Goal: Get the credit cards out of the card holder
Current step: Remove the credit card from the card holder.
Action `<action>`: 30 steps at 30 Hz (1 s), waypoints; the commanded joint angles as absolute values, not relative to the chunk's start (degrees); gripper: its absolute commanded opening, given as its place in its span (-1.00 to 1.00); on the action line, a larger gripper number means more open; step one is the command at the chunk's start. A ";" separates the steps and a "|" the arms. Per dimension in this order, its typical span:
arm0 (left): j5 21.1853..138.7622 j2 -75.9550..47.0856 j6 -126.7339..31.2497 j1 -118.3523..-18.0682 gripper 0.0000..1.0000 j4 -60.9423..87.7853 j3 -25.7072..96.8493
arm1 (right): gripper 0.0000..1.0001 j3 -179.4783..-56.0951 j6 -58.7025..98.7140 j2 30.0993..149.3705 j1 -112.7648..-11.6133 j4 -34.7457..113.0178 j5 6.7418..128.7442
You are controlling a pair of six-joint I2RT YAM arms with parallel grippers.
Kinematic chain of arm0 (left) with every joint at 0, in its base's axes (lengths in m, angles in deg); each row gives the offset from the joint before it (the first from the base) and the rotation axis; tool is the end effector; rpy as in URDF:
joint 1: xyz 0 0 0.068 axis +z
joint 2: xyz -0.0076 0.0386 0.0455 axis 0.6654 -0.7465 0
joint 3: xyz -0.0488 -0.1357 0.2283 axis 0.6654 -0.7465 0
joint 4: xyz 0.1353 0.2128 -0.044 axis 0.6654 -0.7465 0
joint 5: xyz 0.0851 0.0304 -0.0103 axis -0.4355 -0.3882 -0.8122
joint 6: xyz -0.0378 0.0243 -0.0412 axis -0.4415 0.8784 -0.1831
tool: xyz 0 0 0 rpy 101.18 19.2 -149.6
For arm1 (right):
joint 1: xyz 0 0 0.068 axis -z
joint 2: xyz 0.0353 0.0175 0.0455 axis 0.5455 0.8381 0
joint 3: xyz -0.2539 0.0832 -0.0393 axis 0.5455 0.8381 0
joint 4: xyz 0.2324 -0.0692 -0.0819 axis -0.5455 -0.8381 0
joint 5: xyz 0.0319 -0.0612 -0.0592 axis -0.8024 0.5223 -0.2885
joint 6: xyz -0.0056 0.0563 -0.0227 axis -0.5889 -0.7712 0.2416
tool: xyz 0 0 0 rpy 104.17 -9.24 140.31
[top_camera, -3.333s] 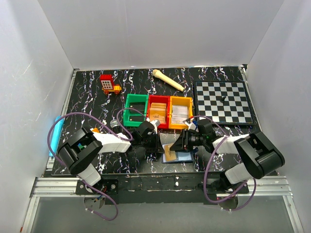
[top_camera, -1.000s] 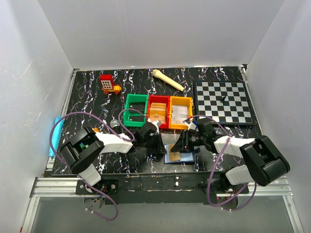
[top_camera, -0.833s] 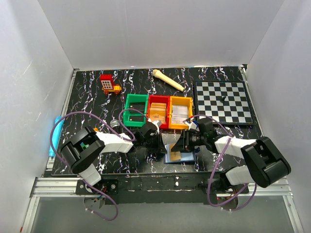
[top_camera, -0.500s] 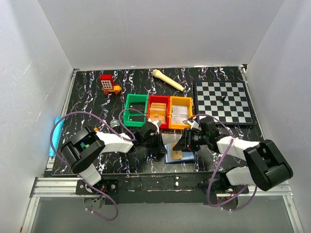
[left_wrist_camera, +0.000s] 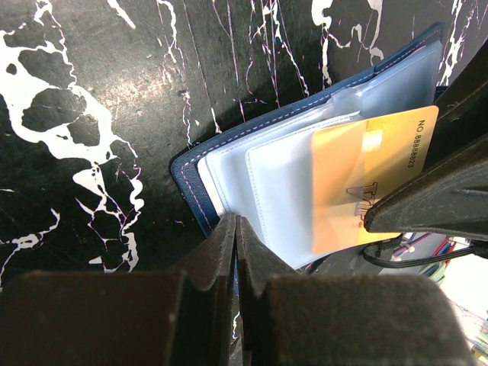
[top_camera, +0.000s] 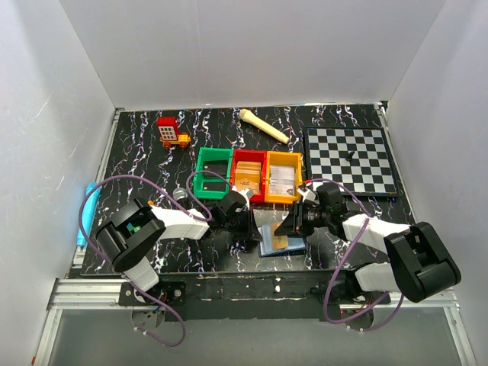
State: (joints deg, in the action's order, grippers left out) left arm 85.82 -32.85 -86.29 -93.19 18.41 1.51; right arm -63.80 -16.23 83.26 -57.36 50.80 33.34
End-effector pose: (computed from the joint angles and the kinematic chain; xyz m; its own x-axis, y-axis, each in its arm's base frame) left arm 0.1781 -0.2415 0.1216 -0.9589 0.0095 -0.2834 0.1921 0.7569 -0.6246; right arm 0.1907 0.1196 0.1386 -0.9635 0.1213 -0.2387 -0.1399 0.5322 0.8350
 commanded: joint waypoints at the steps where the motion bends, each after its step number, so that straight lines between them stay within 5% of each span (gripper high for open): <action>1: 83.05 -34.13 -84.85 -93.13 -1.00 14.22 0.40 | -0.41 -64.74 -15.19 81.78 -56.71 51.42 31.79; 9: 83.05 -33.07 -84.77 -93.13 -1.00 14.75 -0.30 | -0.53 -64.74 -15.10 81.95 -56.27 51.16 31.88; 20: 83.05 -31.93 -84.16 -93.13 -1.00 15.01 -0.13 | -0.97 -64.74 -13.70 80.11 -55.30 48.00 32.14; 30: 82.87 -30.17 -83.80 -93.13 -1.00 15.36 -0.56 | -0.97 -66.93 -9.05 74.23 -52.58 35.18 36.35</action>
